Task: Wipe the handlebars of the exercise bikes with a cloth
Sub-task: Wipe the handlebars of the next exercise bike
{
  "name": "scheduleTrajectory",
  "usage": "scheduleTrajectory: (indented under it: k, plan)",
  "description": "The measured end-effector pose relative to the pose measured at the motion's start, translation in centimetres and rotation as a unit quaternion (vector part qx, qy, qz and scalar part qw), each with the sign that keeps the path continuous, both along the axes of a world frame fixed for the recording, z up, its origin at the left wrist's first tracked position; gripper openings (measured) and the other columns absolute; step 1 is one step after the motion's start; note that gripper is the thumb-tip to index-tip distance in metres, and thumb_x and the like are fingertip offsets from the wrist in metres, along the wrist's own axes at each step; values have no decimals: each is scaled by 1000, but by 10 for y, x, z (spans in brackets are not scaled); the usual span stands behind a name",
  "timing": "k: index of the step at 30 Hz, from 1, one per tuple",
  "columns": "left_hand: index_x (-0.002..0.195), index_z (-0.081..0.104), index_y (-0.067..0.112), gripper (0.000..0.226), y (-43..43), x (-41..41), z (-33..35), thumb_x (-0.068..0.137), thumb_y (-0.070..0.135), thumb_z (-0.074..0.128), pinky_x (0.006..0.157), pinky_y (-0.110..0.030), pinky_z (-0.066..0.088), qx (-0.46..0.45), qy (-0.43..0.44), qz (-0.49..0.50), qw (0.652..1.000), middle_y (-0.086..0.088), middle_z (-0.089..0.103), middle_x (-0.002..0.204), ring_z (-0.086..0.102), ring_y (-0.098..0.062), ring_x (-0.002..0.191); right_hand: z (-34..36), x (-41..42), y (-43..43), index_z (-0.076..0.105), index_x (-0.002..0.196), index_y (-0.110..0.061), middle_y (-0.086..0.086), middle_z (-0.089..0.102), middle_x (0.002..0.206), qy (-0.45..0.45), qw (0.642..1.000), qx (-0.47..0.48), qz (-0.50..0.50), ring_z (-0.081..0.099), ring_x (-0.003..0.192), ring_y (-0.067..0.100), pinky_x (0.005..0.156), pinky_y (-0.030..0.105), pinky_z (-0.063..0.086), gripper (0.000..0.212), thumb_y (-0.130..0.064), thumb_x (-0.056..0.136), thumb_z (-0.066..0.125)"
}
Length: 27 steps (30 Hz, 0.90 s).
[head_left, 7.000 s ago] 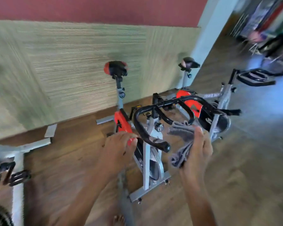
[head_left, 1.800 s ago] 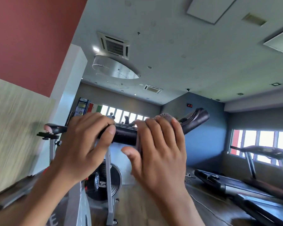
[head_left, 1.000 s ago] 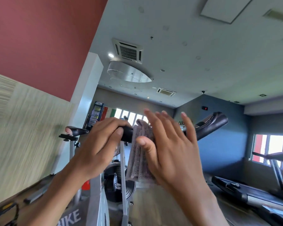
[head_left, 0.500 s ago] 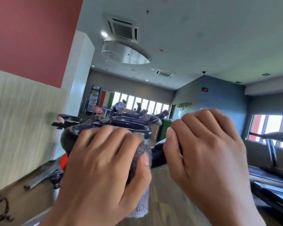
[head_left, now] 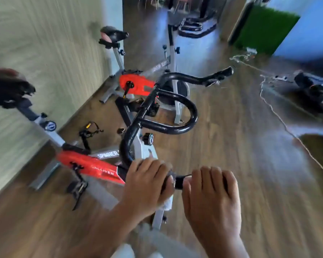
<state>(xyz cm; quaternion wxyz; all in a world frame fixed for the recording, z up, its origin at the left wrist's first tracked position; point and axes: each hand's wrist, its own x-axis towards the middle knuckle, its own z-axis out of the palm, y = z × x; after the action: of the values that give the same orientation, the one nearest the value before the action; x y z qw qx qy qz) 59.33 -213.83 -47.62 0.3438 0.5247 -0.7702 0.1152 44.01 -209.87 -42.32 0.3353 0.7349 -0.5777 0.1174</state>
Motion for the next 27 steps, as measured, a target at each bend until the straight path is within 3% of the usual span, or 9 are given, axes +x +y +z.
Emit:
scheduleTrajectory:
  k: [2,5,10,13,16,19,21,23,27]
  plan:
    - [89,69,16,25,4,-1,8,86,31,49,77,-36,38,32,0,3,999,1,65,81,54,-22,83,9,3,4,59,84,-10,11,56,80,4,996,86,-21,53,78,33,84,43,35,26,-29,93,44]
    - [83,66,15,22,-1,4,20,85,30,49,69,-38,42,74,-26,-18,997,1,65,76,59,-23,74,20,5,3,60,87,-10,9,56,79,6,989,144,-34,51,77,31,84,42,34,24,-34,90,54]
    - [76,68,14,27,-27,55,15,86,26,45,69,-35,39,79,-52,-104,990,2,65,69,57,-22,66,24,1,5,62,94,-7,8,58,83,29,988,150,-22,53,78,29,86,40,35,29,-34,87,60]
    - [76,68,14,25,-17,44,19,85,19,45,72,-33,38,92,6,-64,994,3,65,71,58,-22,70,26,7,6,62,93,-6,8,59,83,31,986,158,-53,53,79,29,87,41,34,32,-38,84,63]
    - [85,69,15,27,2,19,12,90,22,43,75,-33,42,90,2,-70,994,5,67,81,59,-20,79,26,15,6,60,87,-7,9,58,80,24,982,172,-78,51,77,30,85,42,33,36,-43,83,62]
    - [92,68,13,32,-12,51,9,92,25,39,82,-38,47,74,-38,-108,991,1,68,91,61,-24,89,24,10,7,61,91,-9,8,57,83,26,982,175,-62,51,80,29,86,42,34,37,-45,87,56]
    - [95,67,5,32,-22,72,7,90,19,39,97,-43,46,55,-21,-109,992,-9,69,98,56,-28,104,23,7,8,61,93,-9,8,56,84,29,982,180,-53,50,81,29,87,41,34,38,-46,90,51]
    - [105,65,-4,37,-15,68,3,90,13,36,115,-42,32,64,45,-84,993,-18,65,114,42,-27,127,23,8,8,60,93,-9,8,55,84,20,982,182,-55,49,81,30,87,42,34,39,-47,90,51]
    - [130,47,-3,42,16,23,-6,96,15,30,122,-47,16,126,223,26,966,-21,42,145,16,-23,148,21,11,8,59,93,-8,10,55,86,5,979,192,-69,50,82,31,89,42,34,43,-49,91,48]
